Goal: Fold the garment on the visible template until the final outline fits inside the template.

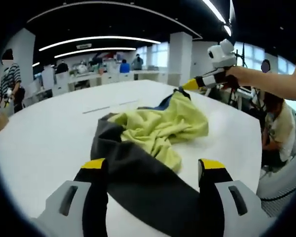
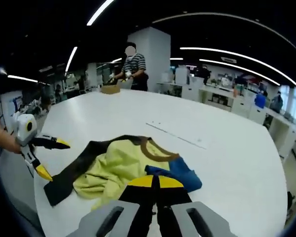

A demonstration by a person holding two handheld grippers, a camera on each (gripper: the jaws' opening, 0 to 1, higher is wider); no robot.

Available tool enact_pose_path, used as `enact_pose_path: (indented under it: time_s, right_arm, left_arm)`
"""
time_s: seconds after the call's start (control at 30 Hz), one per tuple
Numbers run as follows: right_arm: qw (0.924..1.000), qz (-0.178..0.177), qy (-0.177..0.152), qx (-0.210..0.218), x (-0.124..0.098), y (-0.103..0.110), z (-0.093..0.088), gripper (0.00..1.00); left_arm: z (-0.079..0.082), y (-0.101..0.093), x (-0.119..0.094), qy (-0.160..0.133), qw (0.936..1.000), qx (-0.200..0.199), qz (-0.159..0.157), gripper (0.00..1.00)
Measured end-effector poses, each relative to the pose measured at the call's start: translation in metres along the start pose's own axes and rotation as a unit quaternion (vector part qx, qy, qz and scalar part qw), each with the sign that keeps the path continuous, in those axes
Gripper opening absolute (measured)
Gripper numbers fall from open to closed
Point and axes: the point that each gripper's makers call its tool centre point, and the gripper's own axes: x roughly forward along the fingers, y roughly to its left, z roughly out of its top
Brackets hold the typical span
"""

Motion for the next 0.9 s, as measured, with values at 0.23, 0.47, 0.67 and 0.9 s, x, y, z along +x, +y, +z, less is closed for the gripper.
enact_pose_path:
  time_s: [0.23, 0.47, 0.67, 0.9]
  right_arm:
    - [0.9992, 0.034, 0.010, -0.016, 0.024, 0.029, 0.000, 0.00]
    - [0.9976, 0.057, 0.035, -0.015, 0.041, 0.045, -0.017, 0.00]
    - [0.9968, 0.063, 0.048, -0.013, 0.045, 0.044, -0.026, 0.00]
    - [0.9968, 0.061, 0.045, -0.026, 0.037, 0.036, -0.023, 0.00]
  left_arm:
    - [-0.003, 0.003, -0.007, -0.007, 0.9999, -0.008, 0.007, 0.72]
    - [-0.006, 0.004, -0.010, -0.007, 0.9999, -0.010, 0.010, 0.72]
    - [-0.005, -0.001, -0.012, -0.006, 0.9999, -0.003, 0.009, 0.72]
    - [-0.007, 0.000, -0.011, -0.004, 0.9999, -0.006, 0.009, 0.71]
